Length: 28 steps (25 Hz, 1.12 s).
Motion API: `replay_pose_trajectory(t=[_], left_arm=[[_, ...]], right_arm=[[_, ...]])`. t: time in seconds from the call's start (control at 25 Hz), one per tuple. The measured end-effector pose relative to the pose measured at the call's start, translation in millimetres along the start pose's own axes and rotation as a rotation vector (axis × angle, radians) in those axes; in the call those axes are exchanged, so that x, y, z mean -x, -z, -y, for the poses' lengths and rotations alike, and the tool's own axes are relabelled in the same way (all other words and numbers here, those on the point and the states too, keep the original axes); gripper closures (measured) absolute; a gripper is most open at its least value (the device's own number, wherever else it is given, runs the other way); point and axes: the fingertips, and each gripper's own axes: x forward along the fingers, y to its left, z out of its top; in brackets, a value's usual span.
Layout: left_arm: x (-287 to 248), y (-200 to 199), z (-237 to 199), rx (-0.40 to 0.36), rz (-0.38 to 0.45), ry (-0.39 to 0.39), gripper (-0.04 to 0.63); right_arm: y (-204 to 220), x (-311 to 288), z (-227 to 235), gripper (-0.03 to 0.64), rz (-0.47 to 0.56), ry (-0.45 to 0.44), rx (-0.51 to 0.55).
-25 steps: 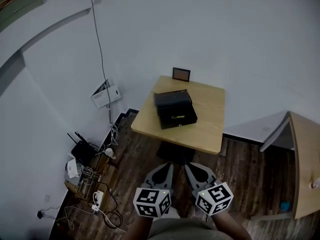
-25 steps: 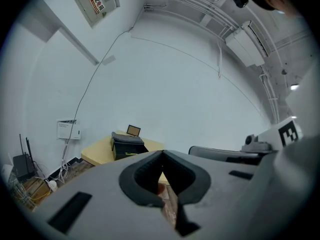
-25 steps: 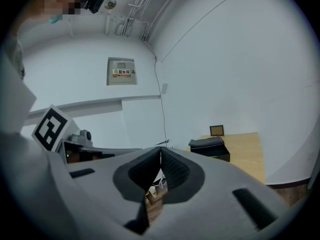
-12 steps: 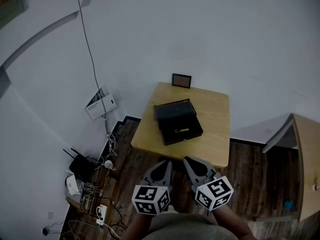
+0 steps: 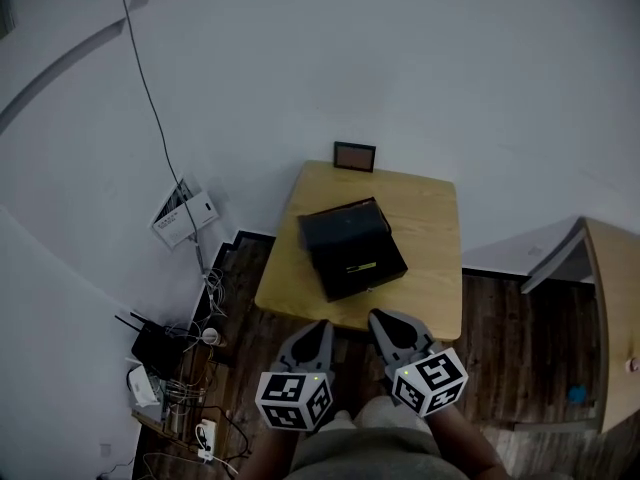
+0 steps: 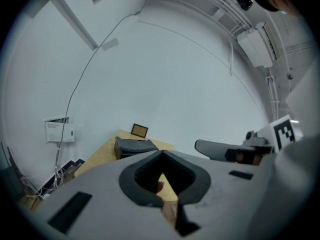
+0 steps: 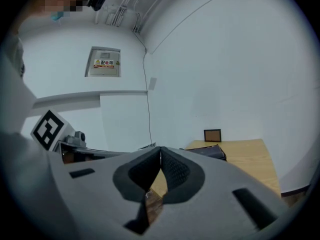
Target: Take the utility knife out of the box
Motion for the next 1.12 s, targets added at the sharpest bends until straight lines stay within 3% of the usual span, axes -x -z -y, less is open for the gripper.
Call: replay_pose_trajectory(t=[0.4,0.76,1.12], left_arm=[[-45,2,-25,0.042,-0.031,-0.029,0.592],[-92,-19,-53,0.112,-0.002,-0.110,0.592],[-137,-23,-67,0.135,0.012,-0.185,0.592]], right_arm=[[-4,-46,53,0.617,-0.057,0.002,0.045],[-13,-93,96,0.617,-0.126,-0.075,0.137],[-17,-138,127,0.617,-0.191,-0.191,0.230]])
